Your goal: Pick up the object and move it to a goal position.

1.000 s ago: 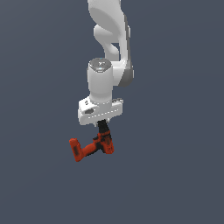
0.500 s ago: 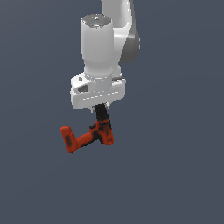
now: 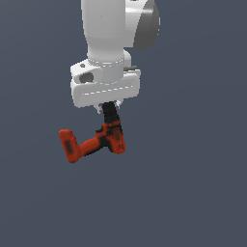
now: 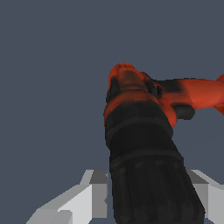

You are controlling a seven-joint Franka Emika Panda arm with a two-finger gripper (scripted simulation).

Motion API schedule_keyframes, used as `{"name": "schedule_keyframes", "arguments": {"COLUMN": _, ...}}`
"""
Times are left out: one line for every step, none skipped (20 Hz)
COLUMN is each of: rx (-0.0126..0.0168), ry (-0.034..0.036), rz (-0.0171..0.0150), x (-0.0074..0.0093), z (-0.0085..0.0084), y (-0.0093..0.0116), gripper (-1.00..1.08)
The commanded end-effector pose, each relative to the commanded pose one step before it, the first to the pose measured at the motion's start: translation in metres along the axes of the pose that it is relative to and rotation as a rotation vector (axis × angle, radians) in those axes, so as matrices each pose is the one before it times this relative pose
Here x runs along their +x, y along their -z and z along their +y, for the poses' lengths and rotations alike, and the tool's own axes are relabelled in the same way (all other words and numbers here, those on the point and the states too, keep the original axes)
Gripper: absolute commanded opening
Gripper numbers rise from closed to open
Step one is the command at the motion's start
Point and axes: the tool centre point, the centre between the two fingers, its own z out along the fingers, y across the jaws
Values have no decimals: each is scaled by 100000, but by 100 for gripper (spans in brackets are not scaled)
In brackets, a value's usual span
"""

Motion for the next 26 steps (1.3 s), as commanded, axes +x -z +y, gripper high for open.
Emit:
{"name": "schedule_keyframes", "arguments": {"rx": -439, "ry": -34, "rz": 740, "x": 282, "z": 216, "y": 1153, "gripper": -100}}
{"name": "schedule_keyframes", "arguments": {"rx": 0, "ry": 0, "rz": 0, "x": 43, "z": 31, "y": 143, "gripper": -100}}
{"name": "schedule_keyframes", "arguments": {"rx": -36, "ry": -28, "rz": -18, "x": 32, "z": 33, "y": 91, "gripper": -100}}
{"name": "schedule_keyframes", "arguments": {"rx": 0, "ry": 0, "rz": 0, "x": 26, "z": 18, "y": 42, "gripper": -100}}
{"name": "schedule_keyframes", "arguments": {"rx": 0, "ry": 0, "rz": 0, "x": 9, "z": 6, "y": 10, "gripper": -100}}
{"name": "schedule_keyframes", "arguments": {"rx": 450, "ry": 21, "rz": -775, "x": -202, "z": -138, "y": -551, "gripper": -100}}
{"name": "schedule_keyframes", "arguments": {"rx": 0, "ry": 0, "rz": 0, "x": 8, "z": 4, "y": 28, "gripper": -100}}
{"name": "schedule_keyframes", "arguments": {"rx": 0, "ry": 0, "rz": 0, "x": 24, "z": 11, "y": 84, "gripper": -100}}
{"name": "schedule_keyframes", "arguments": {"rx": 0, "ry": 0, "rz": 0, "x": 40, "z": 19, "y": 140, "gripper": -100}}
{"name": "schedule_keyframes", "arguments": {"rx": 0, "ry": 0, "rz": 0, "x": 56, "z": 26, "y": 196, "gripper": -100}}
{"name": "schedule_keyframes", "arguments": {"rx": 0, "ry": 0, "rz": 0, "x": 72, "z": 34, "y": 252, "gripper": -100}}
{"name": "schedule_keyframes", "arguments": {"rx": 0, "ry": 0, "rz": 0, "x": 88, "z": 42, "y": 307, "gripper": -100}}
{"name": "schedule_keyframes", "arguments": {"rx": 0, "ry": 0, "rz": 0, "x": 105, "z": 50, "y": 361, "gripper": -100}}
{"name": "schedule_keyframes", "arguments": {"rx": 0, "ry": 0, "rz": 0, "x": 121, "z": 58, "y": 412, "gripper": -100}}
{"name": "schedule_keyframes", "arguments": {"rx": 0, "ry": 0, "rz": 0, "x": 137, "z": 66, "y": 459, "gripper": -100}}
{"name": "schedule_keyframes", "arguments": {"rx": 0, "ry": 0, "rz": 0, "x": 153, "z": 74, "y": 501, "gripper": -100}}
{"name": "schedule_keyframes", "arguments": {"rx": 0, "ry": 0, "rz": 0, "x": 154, "z": 74, "y": 490, "gripper": -100}}
{"name": "schedule_keyframes", "arguments": {"rx": 0, "ry": 0, "rz": 0, "x": 139, "z": 68, "y": 433, "gripper": -100}}
{"name": "schedule_keyframes", "arguments": {"rx": 0, "ry": 0, "rz": 0, "x": 124, "z": 61, "y": 376, "gripper": -100}}
{"name": "schedule_keyframes", "arguments": {"rx": 0, "ry": 0, "rz": 0, "x": 108, "z": 53, "y": 320, "gripper": -100}}
{"name": "schedule_keyframes", "arguments": {"rx": 0, "ry": 0, "rz": 0, "x": 92, "z": 45, "y": 266, "gripper": -100}}
{"name": "schedule_keyframes", "arguments": {"rx": 0, "ry": 0, "rz": 0, "x": 75, "z": 37, "y": 213, "gripper": -100}}
{"name": "schedule_keyframes", "arguments": {"rx": 0, "ry": 0, "rz": 0, "x": 58, "z": 29, "y": 163, "gripper": -100}}
{"name": "schedule_keyframes", "arguments": {"rx": 0, "ry": 0, "rz": 0, "x": 42, "z": 21, "y": 115, "gripper": -100}}
{"name": "schedule_keyframes", "arguments": {"rx": 0, "ry": 0, "rz": 0, "x": 25, "z": 12, "y": 68, "gripper": -100}}
{"name": "schedule_keyframes", "arguments": {"rx": 0, "ry": 0, "rz": 0, "x": 8, "z": 4, "y": 23, "gripper": -100}}
